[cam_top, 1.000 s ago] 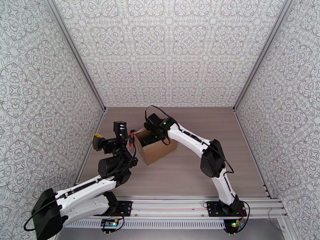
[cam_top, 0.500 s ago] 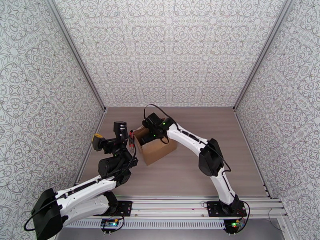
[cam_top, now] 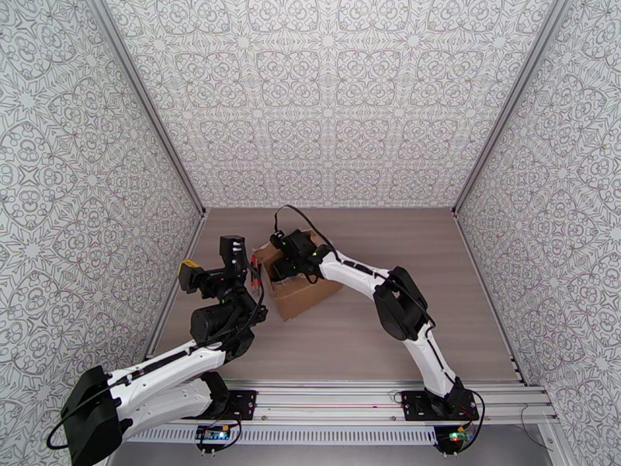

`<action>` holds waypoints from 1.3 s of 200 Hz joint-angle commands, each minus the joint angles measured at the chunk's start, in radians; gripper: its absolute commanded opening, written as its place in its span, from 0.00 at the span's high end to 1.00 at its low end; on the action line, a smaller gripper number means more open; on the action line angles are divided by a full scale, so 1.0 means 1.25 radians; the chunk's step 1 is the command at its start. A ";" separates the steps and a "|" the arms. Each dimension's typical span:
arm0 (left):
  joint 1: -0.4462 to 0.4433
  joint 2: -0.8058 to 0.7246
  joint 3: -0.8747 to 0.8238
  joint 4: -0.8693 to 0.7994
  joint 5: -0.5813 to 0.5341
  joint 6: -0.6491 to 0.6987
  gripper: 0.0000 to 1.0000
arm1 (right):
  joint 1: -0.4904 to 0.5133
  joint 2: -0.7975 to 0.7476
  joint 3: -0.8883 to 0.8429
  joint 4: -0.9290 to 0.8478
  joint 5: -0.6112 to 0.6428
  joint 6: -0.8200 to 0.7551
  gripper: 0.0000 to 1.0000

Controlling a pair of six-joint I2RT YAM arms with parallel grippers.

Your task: Unpack the express box

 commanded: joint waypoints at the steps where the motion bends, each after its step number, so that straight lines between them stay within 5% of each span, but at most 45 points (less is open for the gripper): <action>1: 0.009 -0.007 -0.008 0.012 -0.079 -0.006 0.05 | 0.019 0.144 -0.154 -0.406 -0.039 0.019 0.50; 47: 0.006 -0.013 -0.007 0.011 -0.079 -0.005 0.05 | 0.018 0.052 -0.089 -0.419 -0.045 -0.008 0.89; 75: 0.002 -0.015 -0.005 0.012 -0.079 -0.004 0.05 | 0.019 -0.011 -0.033 -0.452 -0.040 -0.011 0.99; 129: -0.021 0.002 -0.002 0.011 -0.078 -0.004 0.05 | 0.016 -0.150 0.008 -0.458 -0.024 -0.003 1.00; 180: -0.054 0.006 -0.011 0.011 -0.078 -0.019 0.05 | 0.011 -0.235 -0.011 -0.255 0.014 0.024 1.00; 213: -0.081 -0.002 -0.007 0.011 -0.078 -0.015 0.05 | 0.008 -0.194 0.132 -0.331 0.030 -0.013 1.00; 260: -0.133 -0.044 -0.022 0.012 -0.078 -0.022 0.05 | 0.005 -0.301 0.089 -0.270 0.043 -0.005 1.00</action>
